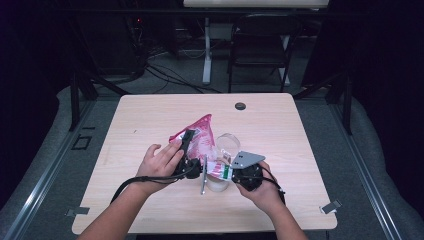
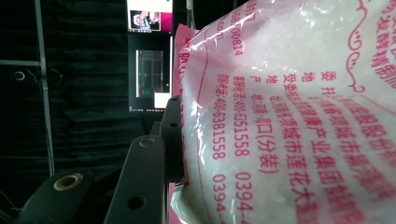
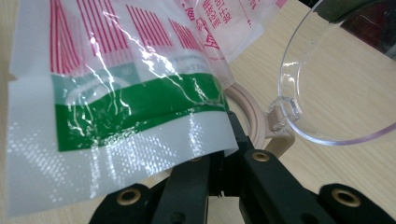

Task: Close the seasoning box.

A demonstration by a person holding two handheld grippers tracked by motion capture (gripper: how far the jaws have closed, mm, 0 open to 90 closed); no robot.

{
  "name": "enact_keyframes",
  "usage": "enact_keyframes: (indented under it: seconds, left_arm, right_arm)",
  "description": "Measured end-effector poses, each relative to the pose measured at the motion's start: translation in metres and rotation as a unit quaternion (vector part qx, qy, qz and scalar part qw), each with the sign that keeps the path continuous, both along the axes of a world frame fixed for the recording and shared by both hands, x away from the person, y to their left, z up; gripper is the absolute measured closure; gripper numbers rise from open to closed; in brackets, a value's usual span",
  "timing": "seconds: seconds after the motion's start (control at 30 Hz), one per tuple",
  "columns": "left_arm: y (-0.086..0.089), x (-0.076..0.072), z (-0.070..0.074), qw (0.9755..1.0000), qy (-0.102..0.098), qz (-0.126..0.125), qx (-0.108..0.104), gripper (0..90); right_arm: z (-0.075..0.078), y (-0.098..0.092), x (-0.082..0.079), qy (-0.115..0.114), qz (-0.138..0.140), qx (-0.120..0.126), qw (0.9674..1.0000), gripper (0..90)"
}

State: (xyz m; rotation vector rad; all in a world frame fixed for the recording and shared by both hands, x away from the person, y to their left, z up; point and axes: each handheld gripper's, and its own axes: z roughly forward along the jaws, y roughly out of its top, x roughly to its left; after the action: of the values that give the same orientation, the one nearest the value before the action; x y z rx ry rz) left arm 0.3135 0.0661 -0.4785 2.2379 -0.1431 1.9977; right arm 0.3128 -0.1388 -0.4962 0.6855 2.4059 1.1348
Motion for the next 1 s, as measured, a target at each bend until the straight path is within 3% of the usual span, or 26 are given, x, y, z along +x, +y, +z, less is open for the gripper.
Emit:
enact_keyframes:
  seconds: [0.63, 1.0]
  left_arm:
    - [0.0024, 0.0005, -0.0049, 1.0000, 0.000, -0.009, 0.002, 65.9]
    - [0.0058, 0.0004, -0.0080, 1.0000, 0.002, -0.002, 0.001, 66.1]
  right_arm:
    - [-0.0041, 0.0024, 0.0010, 0.003, 0.001, -0.005, 1.0000, 90.0]
    - [-0.0051, 0.0047, 0.0022, 0.007, 0.004, -0.009, 0.9999, 90.0]
